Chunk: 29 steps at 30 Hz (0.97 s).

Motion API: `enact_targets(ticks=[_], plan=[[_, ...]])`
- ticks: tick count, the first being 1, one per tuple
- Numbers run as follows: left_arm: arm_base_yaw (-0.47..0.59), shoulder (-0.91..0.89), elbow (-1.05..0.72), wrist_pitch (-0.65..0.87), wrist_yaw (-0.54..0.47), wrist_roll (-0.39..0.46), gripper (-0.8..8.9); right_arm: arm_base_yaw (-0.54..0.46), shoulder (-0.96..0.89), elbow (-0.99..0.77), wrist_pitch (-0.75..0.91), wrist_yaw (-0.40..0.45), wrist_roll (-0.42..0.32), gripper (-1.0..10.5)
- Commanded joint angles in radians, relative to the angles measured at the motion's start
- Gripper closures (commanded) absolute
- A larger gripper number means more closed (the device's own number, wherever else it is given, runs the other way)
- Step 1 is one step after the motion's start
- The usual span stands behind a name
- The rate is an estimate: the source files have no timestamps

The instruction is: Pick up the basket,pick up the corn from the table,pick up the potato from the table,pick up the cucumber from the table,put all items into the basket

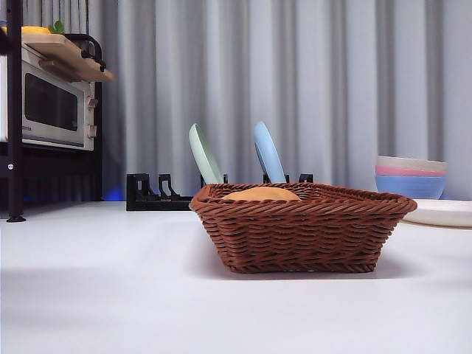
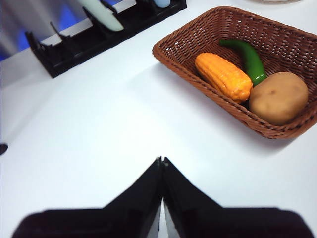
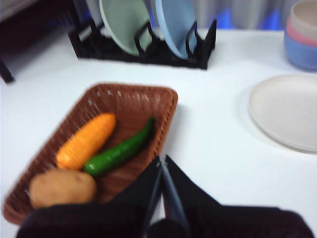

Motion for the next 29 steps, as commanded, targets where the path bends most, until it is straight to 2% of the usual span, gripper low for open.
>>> enact_targets(ticks=[1, 15, 18, 22, 29], plan=[[0.002, -0.014, 0.002, -0.031, -0.003, -0.063, 8.16, 0.002, -0.005, -0.006, 0.011, 0.003, 0.180, 9.5], [0.001, -0.008, 0.002, -0.065, 0.003, -0.063, 8.16, 0.001, -0.001, -0.006, 0.008, 0.003, 0.190, 9.5], [0.035, -0.079, 0.000, -0.064, -0.005, -0.009, 8.16, 0.001, -0.001, -0.006, 0.007, 0.003, 0.190, 9.5], [0.162, -0.193, -0.050, 0.048, 0.048, -0.009, 8.16, 0.001, -0.001, -0.006, 0.007, 0.003, 0.190, 9.5], [0.456, -0.395, -0.286, 0.306, 0.098, -0.006, 8.16, 0.001, -0.001, -0.006, 0.007, 0.003, 0.190, 9.5]])
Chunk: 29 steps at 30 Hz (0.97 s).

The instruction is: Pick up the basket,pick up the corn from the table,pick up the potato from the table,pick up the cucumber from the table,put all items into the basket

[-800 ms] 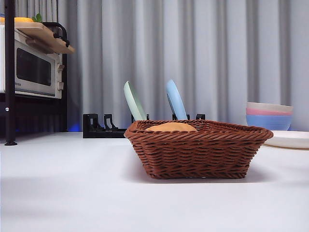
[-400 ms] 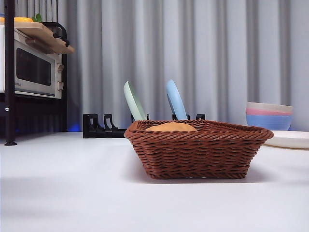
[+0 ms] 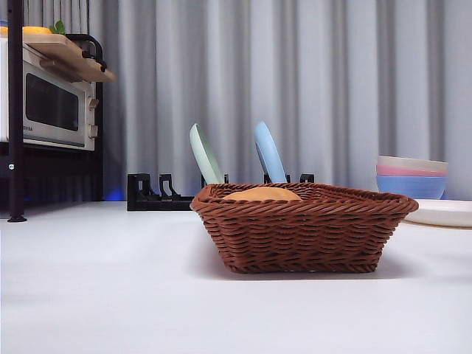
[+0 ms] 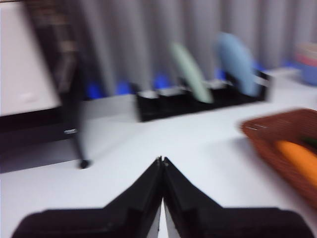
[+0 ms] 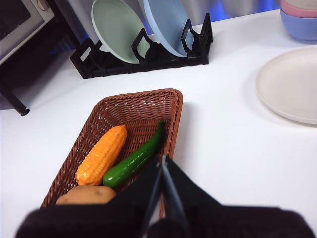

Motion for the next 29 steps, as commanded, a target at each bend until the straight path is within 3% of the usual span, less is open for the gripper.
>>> enact_targets(ticks=[1, 6, 13, 29], plan=[[0.111, -0.068, -0.114, 0.084, 0.047, 0.013, 8.16, 0.001, -0.002, -0.006, 0.007, 0.003, 0.009, 9.5], [0.238, -0.150, -0.278, 0.165, 0.149, 0.012, 8.16, 0.001, -0.002, -0.006, 0.007, 0.003, 0.009, 9.5], [0.302, -0.192, -0.407, 0.182, 0.267, 0.007, 8.16, 0.001, -0.002, -0.006, 0.006, 0.003, 0.009, 9.5], [0.314, -0.191, -0.418, 0.144, 0.266, 0.008, 8.16, 0.001, -0.002, -0.006, 0.006, 0.003, 0.009, 9.5]])
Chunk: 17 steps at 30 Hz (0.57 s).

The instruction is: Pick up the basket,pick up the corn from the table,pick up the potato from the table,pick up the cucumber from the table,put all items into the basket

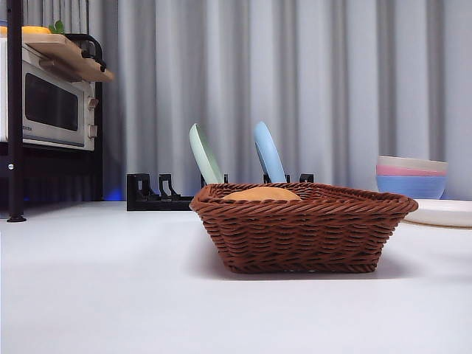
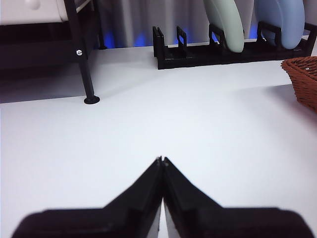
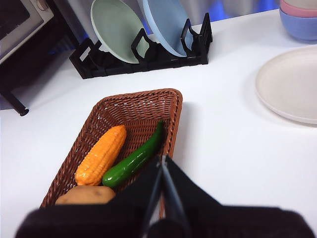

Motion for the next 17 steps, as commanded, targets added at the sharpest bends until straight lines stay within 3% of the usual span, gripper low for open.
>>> enact_targets(ticks=[1, 12, 17], plan=[[0.003, -0.002, -0.013, 0.000, -0.001, 0.008, 8.16, 0.001, -0.002, -0.006, 0.006, 0.003, 0.009, 9.5], [0.003, -0.002, -0.013, 0.000, -0.001, 0.008, 8.16, 0.003, -0.004, -0.006, 0.003, 0.003, 0.008, 9.5], [0.003, -0.002, -0.013, 0.001, -0.001, 0.008, 8.16, 0.000, -0.088, -0.023, 0.012, 0.136, -0.129, 9.5]])
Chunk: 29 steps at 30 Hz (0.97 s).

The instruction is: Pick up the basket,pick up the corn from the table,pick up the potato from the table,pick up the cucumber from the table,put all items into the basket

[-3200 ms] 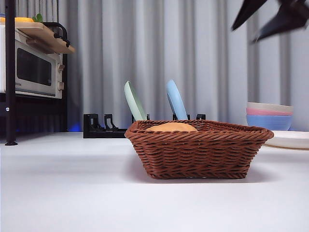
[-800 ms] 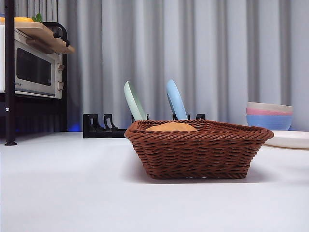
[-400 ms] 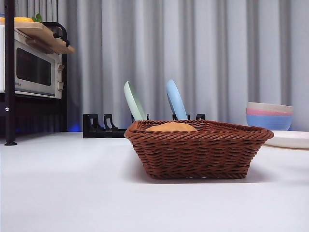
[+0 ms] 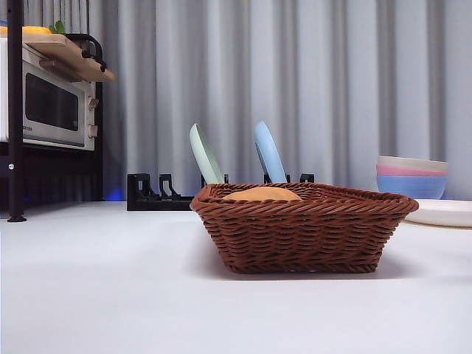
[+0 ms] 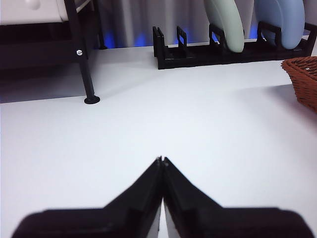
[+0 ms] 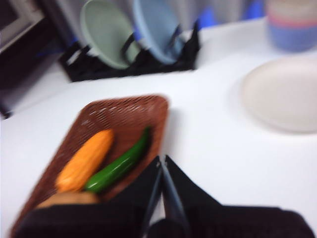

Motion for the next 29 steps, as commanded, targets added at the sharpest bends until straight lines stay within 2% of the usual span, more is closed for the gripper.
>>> enact_targets(ticks=[1, 5, 14, 20, 29], plan=[[0.003, -0.002, -0.013, 0.000, -0.001, 0.008, 8.16, -0.003, -0.060, -0.037, 0.035, 0.044, -0.106, 9.5], [0.003, -0.002, -0.013, 0.000, 0.000, 0.008, 8.16, -0.031, -0.173, -0.166, 0.164, 0.034, -0.184, 9.5], [0.003, -0.002, -0.013, 0.000, -0.001, 0.008, 8.16, -0.080, -0.419, -0.541, 0.396, 0.036, -0.183, 9.5], [0.003, -0.002, -0.013, 0.000, -0.001, 0.008, 8.16, -0.080, -0.495, -0.657, 0.395, 0.036, -0.148, 9.5], [0.003, -0.002, -0.013, 0.000, 0.000, 0.008, 8.16, -0.078, -0.504, -0.663, 0.305, 0.037, -0.124, 9.5]])
